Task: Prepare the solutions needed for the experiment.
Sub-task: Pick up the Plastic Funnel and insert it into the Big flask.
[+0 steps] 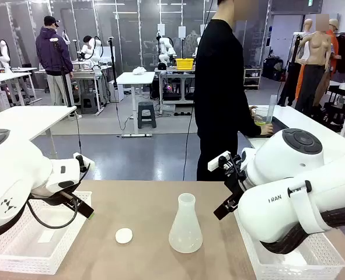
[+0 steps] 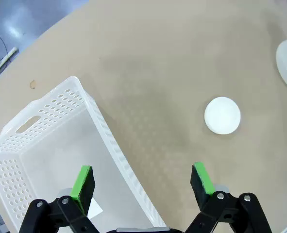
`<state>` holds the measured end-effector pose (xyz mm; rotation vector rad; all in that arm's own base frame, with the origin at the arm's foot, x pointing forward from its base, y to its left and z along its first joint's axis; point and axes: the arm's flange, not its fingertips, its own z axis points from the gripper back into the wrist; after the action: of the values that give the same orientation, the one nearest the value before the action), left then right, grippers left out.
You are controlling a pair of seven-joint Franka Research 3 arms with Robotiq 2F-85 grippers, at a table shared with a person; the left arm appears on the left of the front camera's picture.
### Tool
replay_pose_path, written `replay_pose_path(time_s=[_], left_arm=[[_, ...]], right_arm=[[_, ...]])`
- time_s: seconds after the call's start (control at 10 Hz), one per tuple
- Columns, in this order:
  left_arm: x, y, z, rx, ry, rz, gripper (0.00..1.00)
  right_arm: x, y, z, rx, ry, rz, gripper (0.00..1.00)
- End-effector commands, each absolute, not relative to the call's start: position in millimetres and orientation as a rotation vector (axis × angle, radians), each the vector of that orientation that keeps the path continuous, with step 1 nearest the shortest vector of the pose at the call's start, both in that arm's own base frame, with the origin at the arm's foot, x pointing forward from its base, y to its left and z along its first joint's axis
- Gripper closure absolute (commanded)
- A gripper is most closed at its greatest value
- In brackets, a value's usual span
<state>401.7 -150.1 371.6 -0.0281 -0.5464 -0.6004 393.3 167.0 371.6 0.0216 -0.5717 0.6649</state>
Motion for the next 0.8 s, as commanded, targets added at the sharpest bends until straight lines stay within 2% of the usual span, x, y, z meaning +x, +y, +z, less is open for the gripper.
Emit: replay_pose_path(time_s=[0.0,0.7], left_arm=[[401.6,-150.2,371.6,-0.028,-0.546,-0.601,0.0],[401.6,-150.2,371.6,-0.028,-0.546,-0.601,0.0]], right_arm=[[393.3,167.0,371.6,0.022,-0.572,0.665,0.0],[393.3,167.0,371.6,0.022,-0.572,0.665,0.0]])
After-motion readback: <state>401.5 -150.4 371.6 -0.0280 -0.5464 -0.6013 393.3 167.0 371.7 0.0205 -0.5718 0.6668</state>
